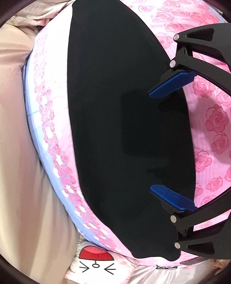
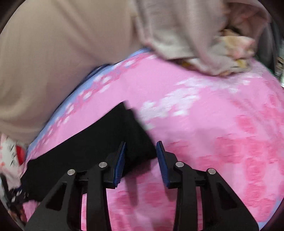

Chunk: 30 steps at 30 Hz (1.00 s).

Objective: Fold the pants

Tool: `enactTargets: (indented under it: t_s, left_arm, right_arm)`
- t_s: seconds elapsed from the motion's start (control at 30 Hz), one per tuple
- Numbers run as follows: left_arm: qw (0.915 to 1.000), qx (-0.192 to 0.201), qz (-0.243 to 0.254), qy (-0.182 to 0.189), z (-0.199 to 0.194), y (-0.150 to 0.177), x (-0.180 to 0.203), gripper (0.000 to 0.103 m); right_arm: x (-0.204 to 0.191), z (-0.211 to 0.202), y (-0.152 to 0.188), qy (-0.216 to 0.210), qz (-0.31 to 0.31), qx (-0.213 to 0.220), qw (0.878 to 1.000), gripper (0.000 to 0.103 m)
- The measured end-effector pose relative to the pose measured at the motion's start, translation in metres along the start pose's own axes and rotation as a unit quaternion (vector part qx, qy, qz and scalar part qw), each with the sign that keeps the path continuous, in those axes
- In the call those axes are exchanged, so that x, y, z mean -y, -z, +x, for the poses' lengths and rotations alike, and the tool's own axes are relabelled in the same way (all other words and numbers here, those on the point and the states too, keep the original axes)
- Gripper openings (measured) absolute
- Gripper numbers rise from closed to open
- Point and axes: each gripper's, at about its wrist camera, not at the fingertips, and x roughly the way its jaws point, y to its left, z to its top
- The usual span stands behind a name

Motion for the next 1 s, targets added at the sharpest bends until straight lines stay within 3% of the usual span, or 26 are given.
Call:
enactTargets:
  t_s: [0.07,0.13,0.2,0.27,0.4,0.5,0.53,0.6,0.67,0.77,0.83,1.0]
  left_arm:
    - [0.9999,-0.01,-0.009,0.005,0.005,0.002,-0.003,0.097]
    - [0.9998,-0.012,-0.012,0.007,0.006,0.001,-0.003,0.097]
    - [0.9999,-0.008,-0.01,0.011,0.004,0.0,0.002,0.097]
    - [0.9998,-0.003,-0.003,0.018,0.004,-0.003,0.01,0.097]
    - [0.9995,-0.003,0.016,0.026,0.006,-0.006,0.028,0.097]
    - [0.9989,0.0,0.023,0.042,0.005,-0.012,0.041,0.097]
    - [0.9986,0.004,0.025,0.047,0.004,-0.016,0.047,0.097]
    - [0.9976,0.014,0.032,0.06,0.002,-0.025,0.058,0.097]
    - [0.9963,0.022,0.047,0.069,0.003,-0.036,0.076,0.097]
    - [0.9945,0.02,0.068,0.077,0.012,-0.048,0.101,0.097]
    - [0.993,0.011,0.077,0.089,0.018,-0.051,0.114,0.097]
    - [0.9918,0.014,0.079,0.1,0.018,-0.052,0.121,0.097]
  right_arm:
    - [0.019,-0.001,0.002,-0.042,0.051,-0.012,0.998,0.049]
    - [0.02,-0.007,0.005,-0.06,0.057,-0.02,0.996,0.067]
    - [0.013,-0.004,0.007,-0.066,0.044,-0.023,0.997,0.077]
    - [0.003,-0.002,0.009,-0.049,0.02,-0.02,0.998,0.08]
    - [-0.018,0.012,0.009,-0.069,0.005,-0.02,0.997,0.08]
    - [-0.03,0.023,0.005,-0.065,-0.004,-0.015,0.998,0.074]
    - [-0.031,0.026,0.004,-0.074,-0.001,-0.019,0.997,0.056]
    - [-0.033,0.037,0.004,-0.097,0.007,-0.032,0.995,0.036]
    - [-0.036,0.04,0.003,-0.106,0.009,-0.031,0.994,0.024]
    - [-0.033,0.03,-0.003,-0.123,0.025,-0.002,0.992,0.023]
    - [-0.025,0.039,-0.003,-0.097,0.029,-0.013,0.995,0.022]
    - [-0.019,0.044,-0.001,-0.093,0.042,-0.022,0.995,0.021]
